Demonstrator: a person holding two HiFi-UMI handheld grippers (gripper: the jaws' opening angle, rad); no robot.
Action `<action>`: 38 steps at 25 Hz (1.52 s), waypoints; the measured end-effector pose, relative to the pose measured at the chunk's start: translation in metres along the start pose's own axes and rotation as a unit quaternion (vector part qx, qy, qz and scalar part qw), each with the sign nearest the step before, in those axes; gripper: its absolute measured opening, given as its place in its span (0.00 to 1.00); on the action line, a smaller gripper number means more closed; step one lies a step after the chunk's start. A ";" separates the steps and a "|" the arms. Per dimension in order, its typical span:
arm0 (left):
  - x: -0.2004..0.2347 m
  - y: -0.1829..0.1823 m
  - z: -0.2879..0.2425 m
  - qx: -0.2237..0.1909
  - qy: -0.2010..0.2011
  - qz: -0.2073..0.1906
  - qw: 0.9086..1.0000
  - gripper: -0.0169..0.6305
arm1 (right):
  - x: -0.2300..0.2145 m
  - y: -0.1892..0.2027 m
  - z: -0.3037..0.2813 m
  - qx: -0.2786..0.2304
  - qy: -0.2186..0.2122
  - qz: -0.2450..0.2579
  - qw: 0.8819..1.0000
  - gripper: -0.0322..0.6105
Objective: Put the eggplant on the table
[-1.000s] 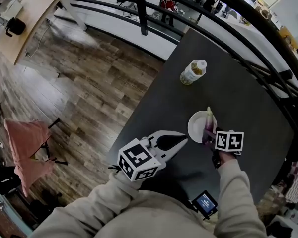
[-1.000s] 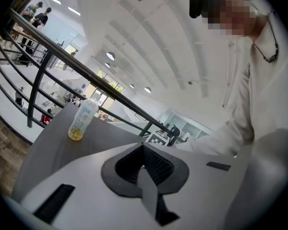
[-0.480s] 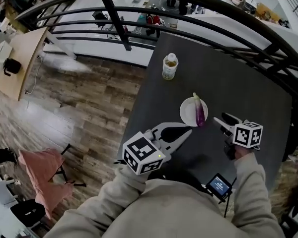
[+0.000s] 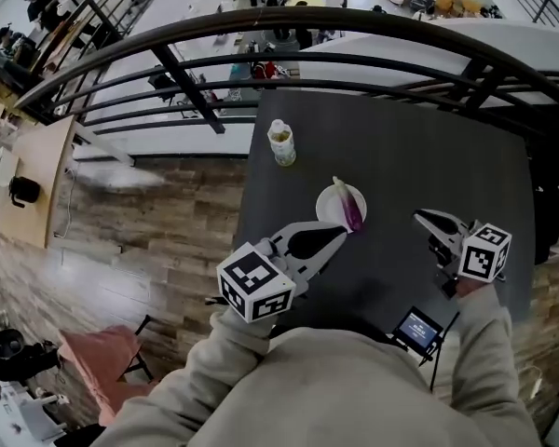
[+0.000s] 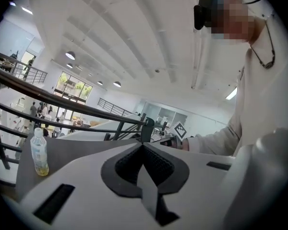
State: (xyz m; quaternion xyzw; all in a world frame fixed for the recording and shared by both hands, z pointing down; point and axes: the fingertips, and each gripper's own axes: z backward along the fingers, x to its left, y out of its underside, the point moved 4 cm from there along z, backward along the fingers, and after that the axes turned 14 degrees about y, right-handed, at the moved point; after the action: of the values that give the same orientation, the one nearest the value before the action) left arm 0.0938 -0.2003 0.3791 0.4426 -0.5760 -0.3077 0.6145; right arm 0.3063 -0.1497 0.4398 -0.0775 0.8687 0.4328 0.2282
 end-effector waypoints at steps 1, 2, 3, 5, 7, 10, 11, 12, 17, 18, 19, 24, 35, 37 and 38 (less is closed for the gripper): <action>-0.002 -0.003 -0.002 0.000 0.002 -0.003 1.000 0.03 | 0.005 -0.003 0.004 -0.005 -0.007 0.009 1.000 0.10; -0.004 -0.006 -0.004 0.000 0.004 -0.007 1.000 0.03 | 0.010 -0.006 0.009 -0.011 -0.014 0.018 1.000 0.09; -0.006 -0.009 -0.007 0.002 0.008 -0.011 1.000 0.03 | 0.015 -0.010 0.014 -0.017 -0.018 0.027 0.999 0.09; -0.011 -0.015 -0.011 0.006 0.018 -0.018 1.000 0.03 | 0.024 -0.018 0.024 -0.032 -0.022 0.036 0.999 0.09; -0.013 -0.021 -0.016 0.010 0.028 -0.024 0.999 0.03 | 0.030 -0.028 0.034 -0.052 -0.025 0.037 0.998 0.08; -0.016 -0.025 -0.023 0.014 0.037 -0.029 0.999 0.03 | 0.036 -0.037 0.043 -0.075 -0.032 0.039 0.996 0.08; -0.018 -0.027 -0.025 0.015 0.038 -0.031 0.999 0.03 | 0.037 -0.039 0.046 -0.079 -0.034 0.043 0.995 0.08; -0.020 -0.029 -0.027 0.016 0.040 -0.034 0.999 0.03 | 0.039 -0.041 0.049 -0.083 -0.037 0.047 0.995 0.08; -0.029 -0.049 -0.033 0.018 0.050 -0.060 0.997 0.03 | 0.061 -0.055 0.062 -0.106 -0.051 0.075 0.990 0.08; -0.032 -0.055 -0.033 0.015 0.052 -0.064 0.996 0.03 | 0.068 -0.058 0.066 -0.109 -0.053 0.086 0.989 0.08; -0.035 -0.061 -0.034 0.011 0.055 -0.068 0.996 0.03 | 0.074 -0.062 0.070 -0.113 -0.056 0.094 0.988 0.08; -0.046 -0.085 -0.040 -0.011 0.068 -0.082 0.994 0.03 | 0.106 -0.078 0.093 -0.142 -0.078 0.109 0.981 0.07; -0.064 -0.107 -0.045 -0.036 0.088 -0.103 0.990 0.03 | 0.148 -0.095 0.102 -0.154 -0.088 0.149 0.973 0.07; -0.060 -0.106 -0.043 -0.032 0.078 -0.102 0.991 0.03 | 0.147 -0.095 0.103 -0.151 -0.087 0.146 0.974 0.07; -0.057 -0.105 -0.041 -0.033 0.074 -0.099 0.992 0.03 | 0.147 -0.095 0.102 -0.151 -0.086 0.145 0.974 0.07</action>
State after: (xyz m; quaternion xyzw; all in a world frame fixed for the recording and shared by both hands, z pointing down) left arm 0.1392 -0.1860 0.2618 0.4988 -0.4720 -0.3525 0.6357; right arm 0.2420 -0.1188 0.2505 0.0530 0.7726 0.5921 0.2229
